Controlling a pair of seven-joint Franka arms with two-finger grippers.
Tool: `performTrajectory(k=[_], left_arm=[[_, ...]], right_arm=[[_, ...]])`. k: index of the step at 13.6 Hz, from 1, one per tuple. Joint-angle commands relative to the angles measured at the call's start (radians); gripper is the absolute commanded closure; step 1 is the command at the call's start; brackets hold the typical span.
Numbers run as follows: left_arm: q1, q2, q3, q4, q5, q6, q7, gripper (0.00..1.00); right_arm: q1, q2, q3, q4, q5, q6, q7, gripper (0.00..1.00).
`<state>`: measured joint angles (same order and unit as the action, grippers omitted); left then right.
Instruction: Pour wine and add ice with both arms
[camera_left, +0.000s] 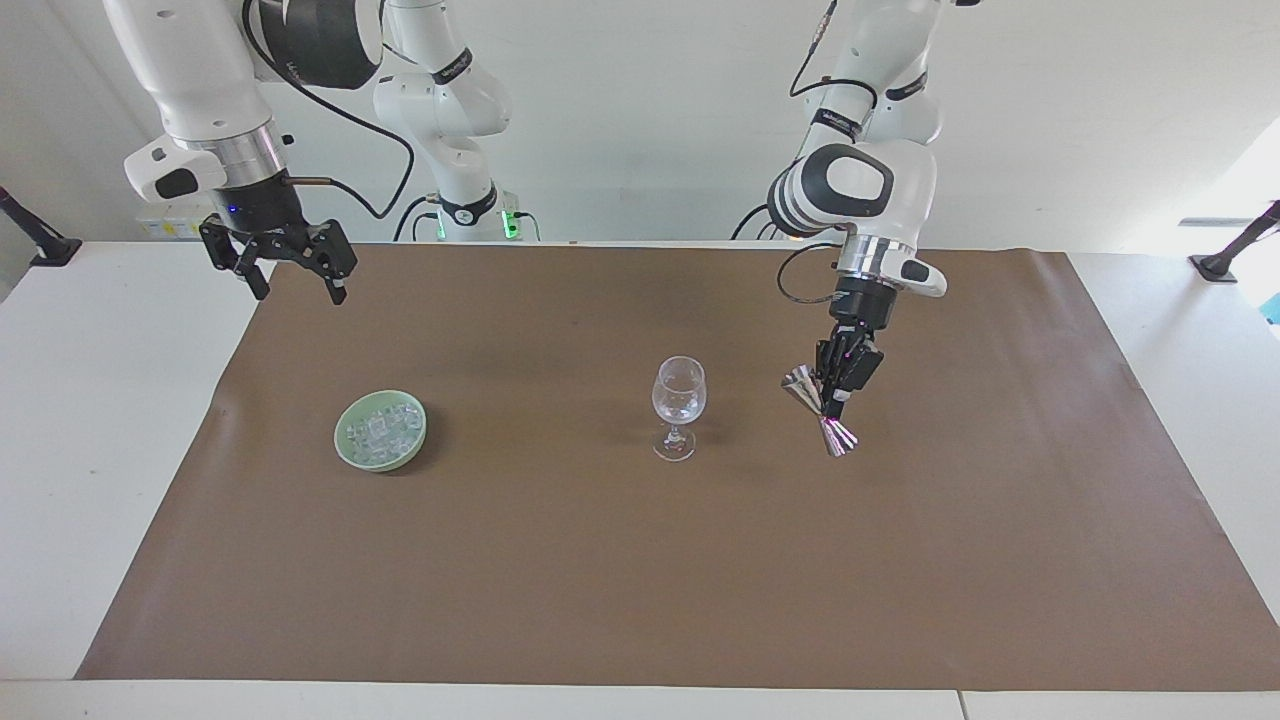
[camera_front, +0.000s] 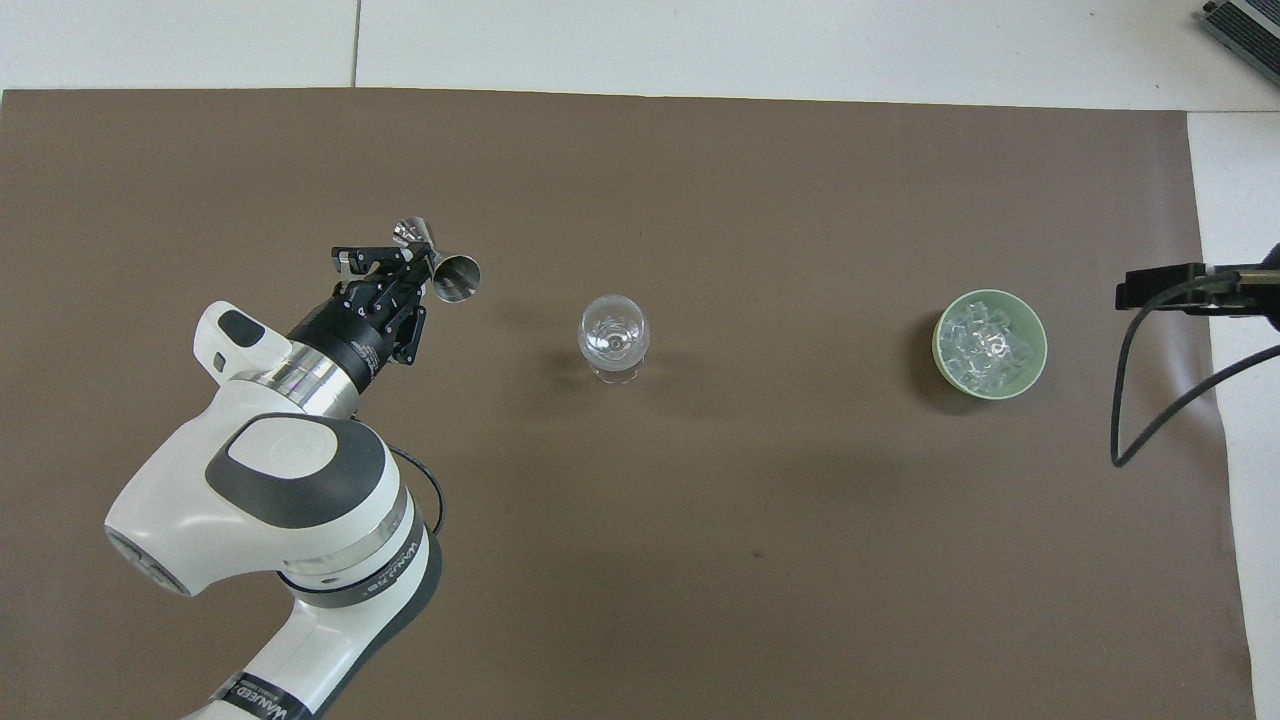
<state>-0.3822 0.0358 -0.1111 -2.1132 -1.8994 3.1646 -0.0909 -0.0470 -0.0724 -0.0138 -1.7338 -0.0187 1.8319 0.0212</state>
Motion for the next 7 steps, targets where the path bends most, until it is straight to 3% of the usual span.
performTrajectory(k=[1, 4, 7], left_arm=[[0.052, -0.086, 0.001, -0.093, -0.012, -0.107, -0.006, 1.0], [0.101, -0.122, 0.002, -0.139, -0.01, -0.194, -0.006, 1.0], [0.12, -0.146, 0.004, -0.18, -0.009, -0.242, -0.006, 1.0]], right_arm=[[-0.011, -0.032, 0.003, -0.059, 0.017, 0.049, 0.0, 0.0], [-0.011, -0.037, 0.003, -0.093, 0.017, 0.067, 0.002, 0.0], [-0.011, -0.092, 0.003, -0.226, 0.016, 0.183, -0.001, 0.0]])
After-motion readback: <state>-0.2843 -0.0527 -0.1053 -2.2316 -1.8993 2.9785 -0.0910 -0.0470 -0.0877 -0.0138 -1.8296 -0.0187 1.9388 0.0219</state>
